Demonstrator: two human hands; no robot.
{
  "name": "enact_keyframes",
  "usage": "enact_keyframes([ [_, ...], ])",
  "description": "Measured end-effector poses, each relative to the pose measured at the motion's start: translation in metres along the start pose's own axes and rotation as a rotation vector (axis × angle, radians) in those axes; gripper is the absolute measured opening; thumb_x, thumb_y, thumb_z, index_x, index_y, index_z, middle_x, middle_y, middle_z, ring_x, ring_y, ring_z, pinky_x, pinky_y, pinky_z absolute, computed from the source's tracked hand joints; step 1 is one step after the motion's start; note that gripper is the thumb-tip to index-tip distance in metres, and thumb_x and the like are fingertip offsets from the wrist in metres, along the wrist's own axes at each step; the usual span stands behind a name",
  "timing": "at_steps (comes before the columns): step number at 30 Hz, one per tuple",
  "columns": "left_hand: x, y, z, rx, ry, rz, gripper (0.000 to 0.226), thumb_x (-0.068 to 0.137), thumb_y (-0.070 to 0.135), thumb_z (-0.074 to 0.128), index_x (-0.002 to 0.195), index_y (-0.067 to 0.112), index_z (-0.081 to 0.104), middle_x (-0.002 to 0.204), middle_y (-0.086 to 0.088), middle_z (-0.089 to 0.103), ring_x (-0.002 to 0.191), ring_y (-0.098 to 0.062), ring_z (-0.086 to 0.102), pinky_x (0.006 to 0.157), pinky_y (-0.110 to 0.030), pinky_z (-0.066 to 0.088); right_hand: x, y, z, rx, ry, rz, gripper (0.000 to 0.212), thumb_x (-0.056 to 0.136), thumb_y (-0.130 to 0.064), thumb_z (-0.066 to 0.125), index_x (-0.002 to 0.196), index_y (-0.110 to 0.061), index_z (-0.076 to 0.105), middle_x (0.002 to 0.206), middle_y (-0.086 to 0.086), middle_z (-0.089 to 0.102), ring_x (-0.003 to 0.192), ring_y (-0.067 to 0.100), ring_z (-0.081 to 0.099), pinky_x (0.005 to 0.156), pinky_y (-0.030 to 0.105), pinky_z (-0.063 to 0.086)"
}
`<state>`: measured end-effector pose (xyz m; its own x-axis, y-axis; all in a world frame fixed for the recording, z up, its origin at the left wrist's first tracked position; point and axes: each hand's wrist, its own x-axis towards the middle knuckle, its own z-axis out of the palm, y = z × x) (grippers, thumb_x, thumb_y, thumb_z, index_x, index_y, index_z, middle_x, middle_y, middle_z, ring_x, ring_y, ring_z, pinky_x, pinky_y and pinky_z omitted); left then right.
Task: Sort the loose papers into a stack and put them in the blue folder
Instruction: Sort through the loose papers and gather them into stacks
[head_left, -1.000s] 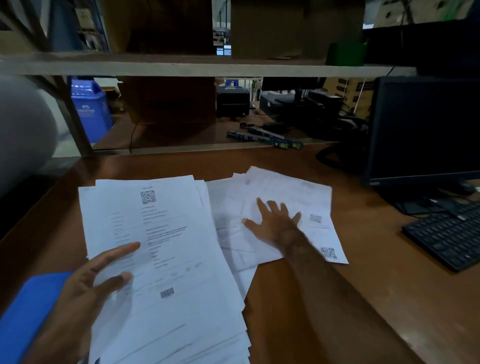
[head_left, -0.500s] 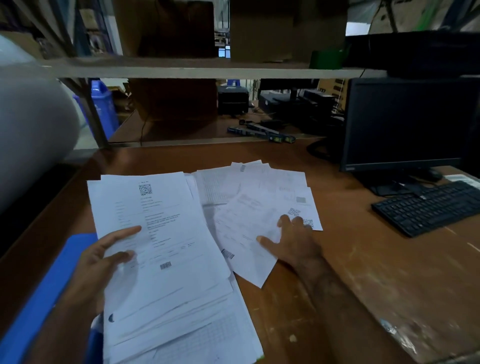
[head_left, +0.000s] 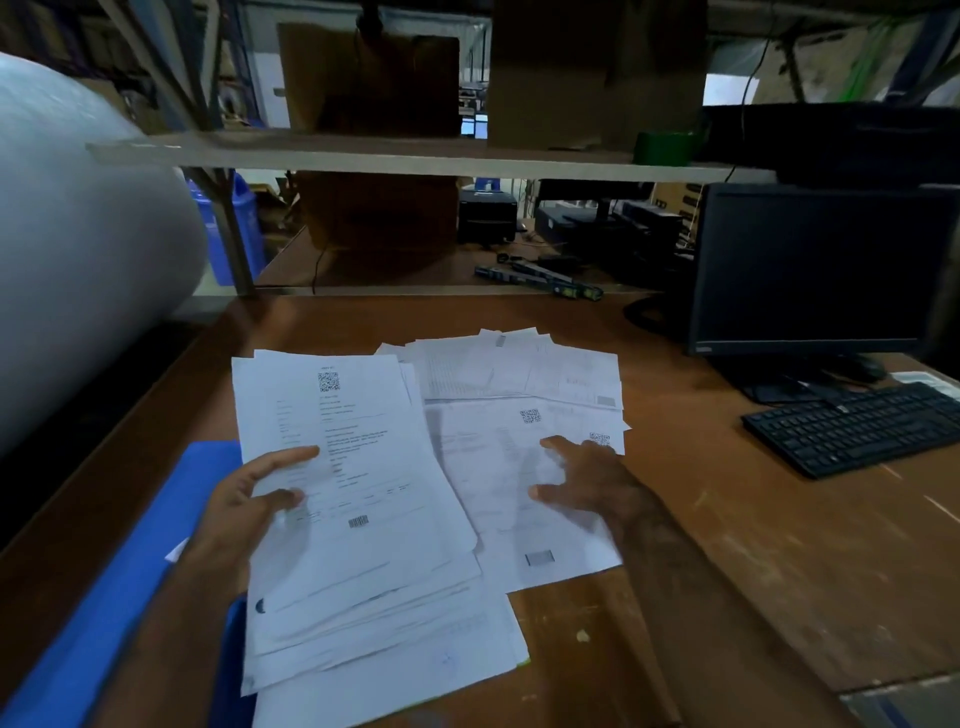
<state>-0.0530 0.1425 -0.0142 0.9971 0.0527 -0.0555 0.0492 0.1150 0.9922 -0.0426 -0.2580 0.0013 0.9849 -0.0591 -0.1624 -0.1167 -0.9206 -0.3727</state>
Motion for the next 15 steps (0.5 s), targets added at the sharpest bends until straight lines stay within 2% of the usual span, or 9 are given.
enact_keyframes([
  [2, -0.003, -0.001, 0.002, 0.010, -0.010, 0.007, 0.051, 0.085, -0.018, 0.060, 0.110, 0.021, 0.080, 0.137, 0.000, 0.065, 0.126, -0.033, 0.059, 0.104, -0.055, 0.051, -0.003, -0.010, 0.004, 0.035, 0.059, 0.018, 0.086, 0.081, -0.054, 0.077, 0.153, -0.034, 0.035, 0.144, 0.011, 0.048, 0.126, 0.031, 0.053, 0.097, 0.033, 0.047],
  [5, -0.009, 0.001, 0.003, 0.027, -0.028, 0.013, 0.049, 0.087, -0.016, 0.061, 0.110, 0.023, 0.080, 0.136, 0.003, 0.065, 0.125, -0.030, 0.060, 0.102, -0.051, 0.052, -0.004, -0.012, -0.003, 0.187, 0.044, 0.080, 0.087, 0.080, -0.035, 0.085, 0.152, -0.031, 0.037, 0.142, 0.011, 0.044, 0.122, 0.029, 0.055, 0.084, 0.025, 0.046],
  [7, -0.013, 0.003, 0.006, 0.025, -0.040, 0.016, 0.048, 0.087, -0.016, 0.061, 0.110, 0.023, 0.080, 0.136, 0.003, 0.065, 0.123, -0.029, 0.061, 0.097, -0.045, 0.055, -0.001, -0.005, -0.005, 0.338, 0.053, 0.079, 0.083, 0.077, -0.018, 0.087, 0.147, -0.030, 0.045, 0.136, 0.006, 0.054, 0.111, 0.023, 0.062, 0.079, 0.022, 0.052],
  [9, -0.015, 0.004, 0.008, 0.027, -0.051, 0.024, 0.048, 0.087, -0.016, 0.061, 0.109, 0.022, 0.080, 0.135, 0.001, 0.066, 0.123, -0.029, 0.061, 0.090, -0.039, 0.056, 0.000, 0.001, -0.005, 0.478, 0.055, 0.051, 0.068, 0.074, -0.006, 0.085, 0.132, -0.030, 0.060, 0.127, 0.002, 0.062, 0.098, 0.018, 0.065, 0.072, 0.023, 0.055],
  [12, -0.015, 0.005, 0.010, 0.017, -0.063, 0.024, 0.047, 0.088, -0.016, 0.062, 0.109, 0.022, 0.080, 0.135, 0.001, 0.066, 0.122, -0.030, 0.061, 0.091, -0.040, 0.056, -0.001, 0.006, -0.016, 0.699, 0.114, -0.037, 0.051, 0.075, 0.000, 0.082, 0.111, -0.035, 0.073, 0.118, 0.000, 0.067, 0.103, 0.025, 0.066, 0.085, 0.037, 0.061],
  [14, -0.014, 0.006, 0.010, 0.017, -0.068, 0.026, 0.046, 0.088, -0.016, 0.062, 0.109, 0.021, 0.080, 0.135, 0.001, 0.066, 0.122, -0.029, 0.061, 0.091, -0.040, 0.056, -0.002, 0.003, -0.034, 0.714, 0.186, -0.133, 0.044, 0.079, -0.005, 0.082, 0.110, -0.037, 0.075, 0.110, -0.008, 0.068, 0.102, 0.018, 0.067, 0.086, 0.032, 0.060],
  [15, -0.014, 0.007, 0.010, 0.018, -0.071, 0.027, 0.046, 0.088, -0.016, 0.061, 0.109, 0.021, 0.080, 0.136, 0.001, 0.065, 0.123, -0.029, 0.061, 0.091, -0.041, 0.057, -0.004, 0.000, -0.046, 0.653, 0.220, -0.184, 0.041, 0.082, -0.011, 0.083, 0.112, -0.037, 0.075, 0.114, -0.013, 0.067, 0.105, 0.011, 0.065, 0.090, 0.030, 0.058],
])
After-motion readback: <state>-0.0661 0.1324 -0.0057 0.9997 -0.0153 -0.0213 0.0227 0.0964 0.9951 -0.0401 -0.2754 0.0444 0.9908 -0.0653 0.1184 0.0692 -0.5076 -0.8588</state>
